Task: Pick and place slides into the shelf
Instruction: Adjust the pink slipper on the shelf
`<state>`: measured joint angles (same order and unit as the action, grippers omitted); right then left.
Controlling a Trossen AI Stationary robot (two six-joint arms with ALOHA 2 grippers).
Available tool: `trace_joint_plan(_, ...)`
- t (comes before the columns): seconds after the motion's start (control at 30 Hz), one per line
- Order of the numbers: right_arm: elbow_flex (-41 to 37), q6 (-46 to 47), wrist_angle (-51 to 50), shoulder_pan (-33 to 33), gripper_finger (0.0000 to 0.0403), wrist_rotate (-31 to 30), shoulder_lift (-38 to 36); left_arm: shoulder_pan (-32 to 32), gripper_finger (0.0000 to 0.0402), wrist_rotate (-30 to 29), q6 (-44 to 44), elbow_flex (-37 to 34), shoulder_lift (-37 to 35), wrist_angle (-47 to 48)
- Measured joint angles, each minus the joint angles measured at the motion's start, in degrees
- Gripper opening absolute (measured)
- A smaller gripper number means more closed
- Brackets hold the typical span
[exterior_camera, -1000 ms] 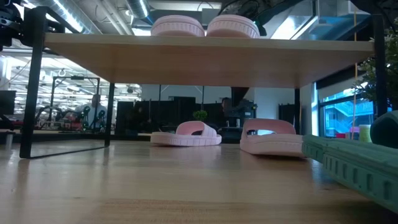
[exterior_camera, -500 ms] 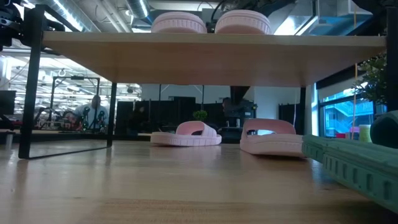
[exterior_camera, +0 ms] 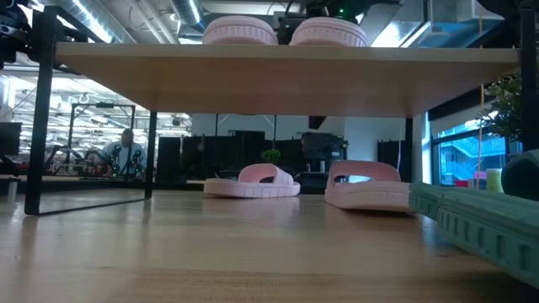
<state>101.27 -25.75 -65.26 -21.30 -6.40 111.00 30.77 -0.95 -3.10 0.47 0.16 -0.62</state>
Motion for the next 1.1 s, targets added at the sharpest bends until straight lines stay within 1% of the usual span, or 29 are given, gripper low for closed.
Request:
trace_joint_plan(0.17,-1.4,-0.1,0.5,0.0,0.0190,0.2,0.0,0.0,0.0221,0.0,0.0,0.0,0.0,0.0)
trace_joint_plan(0.27,-1.5,-0.3,0.9,0.0,0.0190,-1.2,0.0,0.0,0.0221,0.0,0.0,0.0,0.0,0.0)
trace_joint_plan(0.6,-1.5,-1.3,2.6,1.0,0.0190,-2.8,0.0,0.0,0.0221,0.0,0.0,0.0,0.0,0.0)
trace_joint_plan(0.87,-1.5,2.5,2.6,1.1,0.0191,-2.7,0.0,0.0,0.0221,0.0,0.0,0.0,0.0,0.0)
trace_joint_plan(1.03,-1.5,-0.1,2.9,1.2,0.0191,-2.9,0.0,0.0,0.0221,0.0,-0.4,0.0,0.0,0.0)
trace_joint_plan(1.1,-1.5,-0.3,2.9,1.3,0.0191,-4.0,0.0,0.0,0.0221,0.0,-0.5,0.0,0.0,0.0)
